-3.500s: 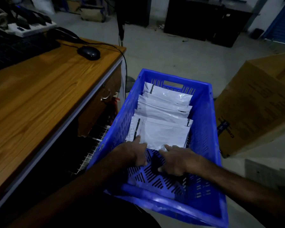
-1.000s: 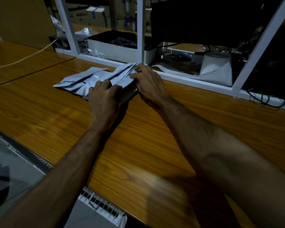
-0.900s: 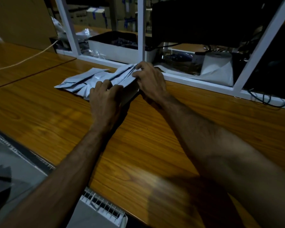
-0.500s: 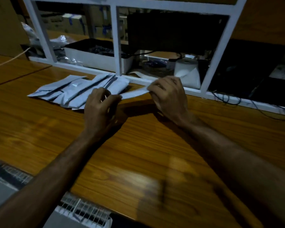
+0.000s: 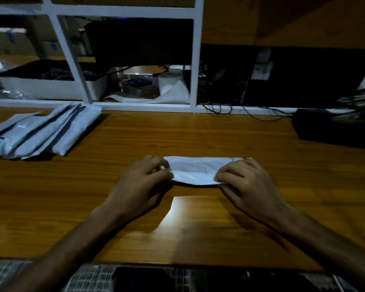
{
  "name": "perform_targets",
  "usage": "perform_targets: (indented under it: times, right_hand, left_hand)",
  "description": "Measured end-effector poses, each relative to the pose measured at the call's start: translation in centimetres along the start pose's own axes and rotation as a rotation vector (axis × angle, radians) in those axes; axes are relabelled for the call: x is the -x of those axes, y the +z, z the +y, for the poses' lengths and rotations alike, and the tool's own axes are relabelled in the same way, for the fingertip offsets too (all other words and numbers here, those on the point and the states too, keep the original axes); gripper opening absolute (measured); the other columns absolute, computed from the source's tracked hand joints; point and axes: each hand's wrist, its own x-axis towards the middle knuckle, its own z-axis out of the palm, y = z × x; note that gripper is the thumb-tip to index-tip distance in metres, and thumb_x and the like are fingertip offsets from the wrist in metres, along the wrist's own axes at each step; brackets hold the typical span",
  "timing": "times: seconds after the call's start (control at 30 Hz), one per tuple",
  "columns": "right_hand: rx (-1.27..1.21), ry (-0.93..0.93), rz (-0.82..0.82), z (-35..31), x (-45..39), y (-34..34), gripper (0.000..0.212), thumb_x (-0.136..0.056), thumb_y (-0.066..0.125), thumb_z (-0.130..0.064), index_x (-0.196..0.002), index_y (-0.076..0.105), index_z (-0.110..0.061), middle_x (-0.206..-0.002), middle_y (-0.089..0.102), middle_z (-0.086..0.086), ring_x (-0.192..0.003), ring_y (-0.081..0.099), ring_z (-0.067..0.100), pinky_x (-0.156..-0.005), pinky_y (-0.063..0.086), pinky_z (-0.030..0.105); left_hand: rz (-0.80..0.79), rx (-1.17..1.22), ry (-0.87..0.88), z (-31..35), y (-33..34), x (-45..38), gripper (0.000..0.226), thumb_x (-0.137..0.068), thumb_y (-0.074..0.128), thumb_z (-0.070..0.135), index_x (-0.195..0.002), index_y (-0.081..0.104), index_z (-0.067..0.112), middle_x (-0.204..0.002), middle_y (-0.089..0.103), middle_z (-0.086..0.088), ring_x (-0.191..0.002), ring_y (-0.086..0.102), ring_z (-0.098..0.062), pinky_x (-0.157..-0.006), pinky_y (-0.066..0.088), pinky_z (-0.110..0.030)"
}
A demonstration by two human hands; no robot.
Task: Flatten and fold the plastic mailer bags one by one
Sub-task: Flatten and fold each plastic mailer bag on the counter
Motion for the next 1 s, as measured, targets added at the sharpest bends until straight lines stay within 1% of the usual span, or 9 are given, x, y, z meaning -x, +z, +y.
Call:
perform_targets:
  times: [0.17,0.23,0.4,0.53,0.63,0.7,0.8,0.9,1.0]
  right_hand:
    - [-0.053,0.104,0.005,-0.4,3.3,-1.6,0.017,-0.091,0.073,-0.024,-0.107,0.075,-0.021,-0.109,0.071,-0.004,-0.104,0.063,0.015,-0.089,0.047,0.037]
    - [-0.086,0.150,0.012,-0.7,4.2,-1.9,0.017,-0.092,0.070,-0.028,-0.108,0.075,-0.022,-0.109,0.071,-0.006,-0.104,0.062,0.014,-0.090,0.044,0.034]
    - [-0.127,0.171,0.033,-1.4,5.4,-2.3,0.019,-0.090,0.078,-0.026,-0.108,0.075,-0.021,-0.109,0.070,-0.006,-0.104,0.062,0.013,-0.090,0.042,0.031]
    - [-0.192,0.205,0.013,-1.9,5.8,-3.0,0.016,-0.093,0.073,-0.035,-0.105,0.075,-0.025,-0.109,0.068,-0.011,-0.105,0.060,0.009,-0.090,0.043,0.032]
    - [-0.213,0.298,0.052,-2.3,6.1,-3.6,0.016,-0.095,0.071,-0.038,-0.101,0.076,-0.024,-0.106,0.069,-0.012,-0.102,0.062,0.009,-0.087,0.045,0.034]
    - [-0.218,0.416,0.118,-2.7,6.0,-3.6,0.019,-0.096,0.067,-0.035,-0.103,0.077,-0.020,-0.107,0.072,-0.007,-0.101,0.064,0.012,-0.086,0.048,0.033]
    - [-0.238,0.616,0.148,-3.9,4.4,-3.5,0.028,-0.102,0.061,-0.027,-0.122,0.075,-0.013,-0.123,0.073,0.001,-0.115,0.067,0.018,-0.098,0.048,0.027]
    - [-0.198,0.690,-0.016,-5.2,1.8,-3.2,0.042,-0.108,0.050,-0.027,-0.145,0.058,-0.011,-0.151,0.056,0.003,-0.141,0.050,0.018,-0.113,0.035,0.026]
    - [-0.206,0.677,-0.117,-5.5,0.1,-2.3,0.048,-0.109,0.046,-0.023,-0.154,0.043,-0.006,-0.162,0.040,0.009,-0.150,0.037,0.021,-0.120,0.029,0.029]
  left_hand:
    - [-0.010,0.091,-0.062,3.8,0.6,0.1,0.014,-0.094,0.073,0.019,-0.108,0.076,0.014,-0.121,0.067,-0.003,-0.112,0.058,-0.022,-0.073,0.056,-0.039]
    - [-0.002,0.113,-0.114,4.8,0.8,0.4,0.014,-0.095,0.071,0.019,-0.108,0.077,0.015,-0.120,0.069,0.000,-0.115,0.058,-0.020,-0.072,0.057,-0.040]
    - [-0.010,0.122,-0.241,6.4,0.9,1.0,0.020,-0.091,0.076,0.023,-0.111,0.077,0.020,-0.117,0.069,0.009,-0.115,0.056,-0.013,-0.075,0.057,-0.040]
    - [0.006,0.150,-0.344,8.4,0.2,1.1,0.029,-0.086,0.071,0.040,-0.108,0.078,0.022,-0.113,0.068,0.014,-0.113,0.055,-0.010,-0.079,0.054,-0.033]
    - [0.018,0.188,-0.376,9.6,0.1,1.0,0.035,-0.089,0.065,0.048,-0.109,0.078,0.023,-0.113,0.066,0.015,-0.113,0.054,-0.009,-0.083,0.051,-0.030]
    - [0.075,0.225,-0.439,10.1,0.4,0.4,0.032,-0.092,0.065,0.045,-0.111,0.078,0.022,-0.116,0.067,0.014,-0.114,0.055,-0.008,-0.087,0.050,-0.031]
    - [0.127,0.250,-0.515,11.2,1.6,-1.7,0.024,-0.099,0.065,0.036,-0.116,0.076,0.023,-0.121,0.067,0.013,-0.117,0.056,-0.006,-0.095,0.050,-0.035]
    - [0.047,0.195,-0.515,12.3,3.2,-4.8,0.031,-0.104,0.055,0.033,-0.129,0.071,0.022,-0.138,0.063,0.007,-0.128,0.052,-0.009,-0.105,0.043,-0.032]
    - [-0.018,0.206,-0.477,12.5,4.5,-7.3,0.023,-0.101,0.054,0.019,-0.112,0.073,0.012,-0.142,0.063,-0.005,-0.134,0.050,-0.015,-0.100,0.042,-0.028]
